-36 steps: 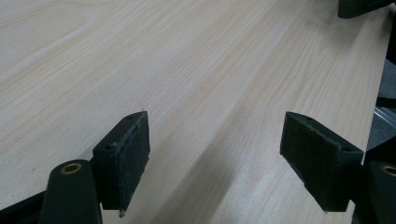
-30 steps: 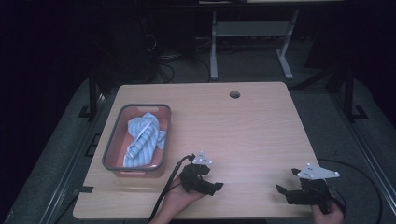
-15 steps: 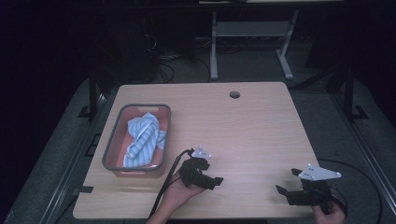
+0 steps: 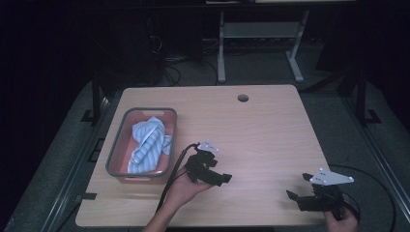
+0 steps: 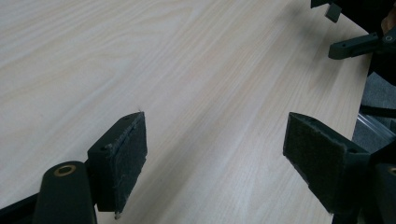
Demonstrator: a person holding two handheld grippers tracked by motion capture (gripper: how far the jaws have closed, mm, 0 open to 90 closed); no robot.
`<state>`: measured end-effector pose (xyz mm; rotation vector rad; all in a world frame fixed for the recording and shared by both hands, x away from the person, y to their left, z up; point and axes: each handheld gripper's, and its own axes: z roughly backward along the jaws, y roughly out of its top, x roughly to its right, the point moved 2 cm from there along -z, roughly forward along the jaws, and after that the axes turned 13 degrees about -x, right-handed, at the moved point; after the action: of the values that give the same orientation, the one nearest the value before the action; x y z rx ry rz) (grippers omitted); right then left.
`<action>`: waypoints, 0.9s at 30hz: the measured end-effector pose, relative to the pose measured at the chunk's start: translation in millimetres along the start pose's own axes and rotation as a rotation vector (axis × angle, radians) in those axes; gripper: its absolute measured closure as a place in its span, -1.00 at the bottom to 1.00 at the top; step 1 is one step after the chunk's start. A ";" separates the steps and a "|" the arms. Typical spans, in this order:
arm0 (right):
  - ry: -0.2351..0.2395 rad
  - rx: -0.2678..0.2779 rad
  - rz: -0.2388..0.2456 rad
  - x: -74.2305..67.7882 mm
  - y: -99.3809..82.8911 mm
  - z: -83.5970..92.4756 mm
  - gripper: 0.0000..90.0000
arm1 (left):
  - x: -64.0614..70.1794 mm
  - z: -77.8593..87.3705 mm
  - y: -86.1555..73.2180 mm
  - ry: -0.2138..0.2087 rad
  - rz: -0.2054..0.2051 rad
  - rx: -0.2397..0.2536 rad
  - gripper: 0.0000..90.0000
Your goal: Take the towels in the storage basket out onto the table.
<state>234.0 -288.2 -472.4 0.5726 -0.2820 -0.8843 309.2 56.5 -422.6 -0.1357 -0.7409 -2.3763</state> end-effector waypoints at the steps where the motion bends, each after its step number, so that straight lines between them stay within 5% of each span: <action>1: 0.000 0.000 0.000 0.0 0.0 0.0 -0.69 | 0.0 0.0 0.0 0.000 0.000 0.000 -0.52; 14: 0.005 -0.002 0.013 -1.9 0.8 -0.6 -0.69 | -15.2 14.0 28.5 0.008 0.004 -0.064 -0.51; 27: 0.002 0.005 0.008 -0.7 -0.5 1.7 -0.69 | -39.0 43.8 31.3 -0.005 0.052 -0.053 -0.50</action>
<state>232.6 -288.5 -471.3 0.5768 -0.2848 -0.8754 355.2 81.6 -381.7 -0.1813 -0.6692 -2.3480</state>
